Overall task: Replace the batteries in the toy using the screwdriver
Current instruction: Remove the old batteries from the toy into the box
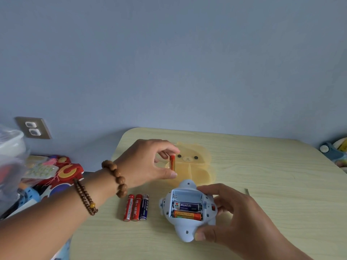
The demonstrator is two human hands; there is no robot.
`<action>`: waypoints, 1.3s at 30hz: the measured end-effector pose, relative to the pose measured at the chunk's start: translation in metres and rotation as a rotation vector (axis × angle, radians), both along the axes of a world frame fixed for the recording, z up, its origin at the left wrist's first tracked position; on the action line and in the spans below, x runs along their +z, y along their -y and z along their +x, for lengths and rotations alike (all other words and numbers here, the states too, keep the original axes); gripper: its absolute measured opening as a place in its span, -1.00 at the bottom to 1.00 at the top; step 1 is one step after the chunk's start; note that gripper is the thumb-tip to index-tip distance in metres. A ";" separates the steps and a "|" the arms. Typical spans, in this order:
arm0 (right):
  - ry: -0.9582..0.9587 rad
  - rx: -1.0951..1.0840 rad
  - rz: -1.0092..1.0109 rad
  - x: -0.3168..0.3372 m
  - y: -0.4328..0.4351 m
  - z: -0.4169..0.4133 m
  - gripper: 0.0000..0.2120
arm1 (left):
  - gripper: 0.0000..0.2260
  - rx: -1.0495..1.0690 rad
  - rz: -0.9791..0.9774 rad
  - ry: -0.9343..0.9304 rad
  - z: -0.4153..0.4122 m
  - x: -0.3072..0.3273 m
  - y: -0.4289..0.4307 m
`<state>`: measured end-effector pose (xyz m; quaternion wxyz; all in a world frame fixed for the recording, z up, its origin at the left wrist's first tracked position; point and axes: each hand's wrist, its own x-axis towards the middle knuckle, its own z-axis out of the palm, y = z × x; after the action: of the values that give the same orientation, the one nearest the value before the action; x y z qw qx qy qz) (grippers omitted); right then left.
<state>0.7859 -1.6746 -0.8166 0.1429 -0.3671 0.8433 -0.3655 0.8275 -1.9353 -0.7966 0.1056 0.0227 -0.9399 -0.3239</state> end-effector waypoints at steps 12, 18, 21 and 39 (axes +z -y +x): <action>-0.006 0.019 -0.038 -0.005 -0.002 -0.002 -0.31 | -0.81 -0.108 -0.169 0.091 -0.008 -0.012 0.002; -0.004 0.015 -0.041 -0.007 -0.002 -0.003 -0.30 | -0.81 -0.121 -0.159 0.098 -0.007 -0.013 0.003; 0.002 0.011 -0.044 -0.006 -0.002 -0.003 -0.30 | -0.78 -0.123 -0.172 0.084 -0.005 -0.012 0.004; 0.058 -0.032 -0.010 0.002 -0.002 0.003 -0.35 | -0.12 -0.282 -0.234 0.046 0.054 -0.005 -0.044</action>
<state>0.7893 -1.6728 -0.8143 0.1597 -0.3433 0.8428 -0.3826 0.8813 -1.8909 -0.8013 0.0397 -0.1146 -0.9672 -0.2233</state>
